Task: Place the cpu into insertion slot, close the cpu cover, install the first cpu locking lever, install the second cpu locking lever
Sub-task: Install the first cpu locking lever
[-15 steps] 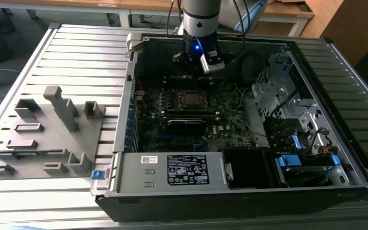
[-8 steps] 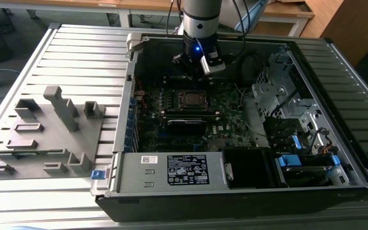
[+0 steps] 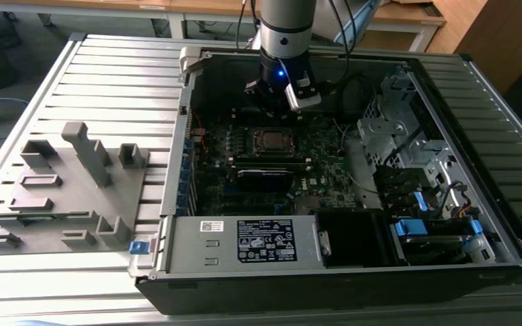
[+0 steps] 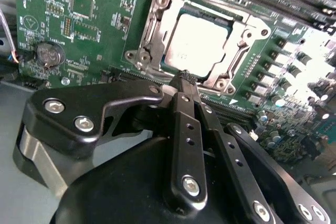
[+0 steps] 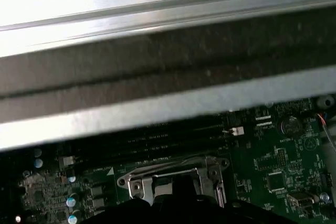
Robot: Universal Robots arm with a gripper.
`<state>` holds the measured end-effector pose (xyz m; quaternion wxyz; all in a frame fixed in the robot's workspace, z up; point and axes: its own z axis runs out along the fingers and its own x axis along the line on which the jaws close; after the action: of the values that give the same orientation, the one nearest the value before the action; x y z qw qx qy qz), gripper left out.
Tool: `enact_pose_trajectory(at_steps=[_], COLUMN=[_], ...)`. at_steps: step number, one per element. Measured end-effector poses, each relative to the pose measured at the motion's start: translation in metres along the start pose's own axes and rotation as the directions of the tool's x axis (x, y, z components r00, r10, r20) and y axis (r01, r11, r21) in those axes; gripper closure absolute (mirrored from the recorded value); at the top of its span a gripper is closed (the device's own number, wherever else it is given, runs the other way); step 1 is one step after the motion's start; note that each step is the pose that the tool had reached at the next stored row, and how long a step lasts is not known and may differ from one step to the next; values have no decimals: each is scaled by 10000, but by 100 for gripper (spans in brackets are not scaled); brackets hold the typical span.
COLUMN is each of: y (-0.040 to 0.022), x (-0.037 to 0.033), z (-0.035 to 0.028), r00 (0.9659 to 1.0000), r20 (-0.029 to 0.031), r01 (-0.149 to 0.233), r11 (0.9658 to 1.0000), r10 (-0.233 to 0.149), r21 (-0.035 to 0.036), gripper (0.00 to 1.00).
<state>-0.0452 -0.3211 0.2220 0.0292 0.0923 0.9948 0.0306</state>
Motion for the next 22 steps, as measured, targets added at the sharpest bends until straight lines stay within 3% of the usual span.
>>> enact_pose_trajectory(at_steps=[9, 15, 19, 22], y=[-87, -88, -87, -88], x=[-16, -16, -16, -16], z=[-4, 2, 2, 1], r00=[10000, 10000, 10000, 10000], r20=[1, -46, -43, 4], r01=[0, 7, 8, 30], r11=[10000, 9998, 9998, 9989], r10=[0, -6, -7, -30], r21=[15, 190, 204, 469], gripper=[89, 89, 89, 89])
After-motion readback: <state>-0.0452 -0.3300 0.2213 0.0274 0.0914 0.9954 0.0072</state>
